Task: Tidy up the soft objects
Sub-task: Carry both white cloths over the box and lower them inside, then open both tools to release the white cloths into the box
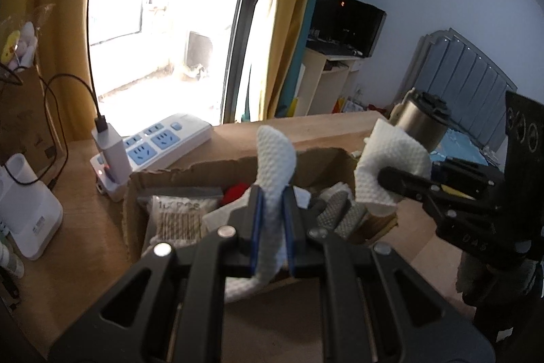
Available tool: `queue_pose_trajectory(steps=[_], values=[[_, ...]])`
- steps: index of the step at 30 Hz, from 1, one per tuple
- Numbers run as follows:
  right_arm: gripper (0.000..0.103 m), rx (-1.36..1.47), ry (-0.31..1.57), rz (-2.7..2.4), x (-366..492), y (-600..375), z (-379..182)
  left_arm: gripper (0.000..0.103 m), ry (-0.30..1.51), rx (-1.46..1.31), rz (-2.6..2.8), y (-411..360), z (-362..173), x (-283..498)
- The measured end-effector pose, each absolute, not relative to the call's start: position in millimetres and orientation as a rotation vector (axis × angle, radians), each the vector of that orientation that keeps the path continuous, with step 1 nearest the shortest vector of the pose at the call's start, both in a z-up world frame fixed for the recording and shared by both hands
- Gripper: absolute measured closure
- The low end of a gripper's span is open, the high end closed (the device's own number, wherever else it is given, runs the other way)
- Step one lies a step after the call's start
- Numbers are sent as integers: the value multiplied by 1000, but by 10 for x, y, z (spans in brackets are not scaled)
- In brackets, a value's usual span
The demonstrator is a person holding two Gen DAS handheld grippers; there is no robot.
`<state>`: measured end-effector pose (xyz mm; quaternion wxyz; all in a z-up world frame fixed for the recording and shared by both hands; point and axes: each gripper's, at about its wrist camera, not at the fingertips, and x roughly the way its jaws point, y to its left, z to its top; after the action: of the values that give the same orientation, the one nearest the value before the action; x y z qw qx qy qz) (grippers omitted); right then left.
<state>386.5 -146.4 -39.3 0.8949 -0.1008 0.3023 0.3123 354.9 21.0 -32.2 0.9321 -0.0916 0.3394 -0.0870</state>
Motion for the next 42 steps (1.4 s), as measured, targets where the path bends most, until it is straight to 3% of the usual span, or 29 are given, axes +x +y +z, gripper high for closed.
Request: queue_pose_trajectory(steps=[42], values=[[80, -235, 791, 689, 4373, -1096, -1082, 88, 856, -88, -171, -86, -1045, 4015]])
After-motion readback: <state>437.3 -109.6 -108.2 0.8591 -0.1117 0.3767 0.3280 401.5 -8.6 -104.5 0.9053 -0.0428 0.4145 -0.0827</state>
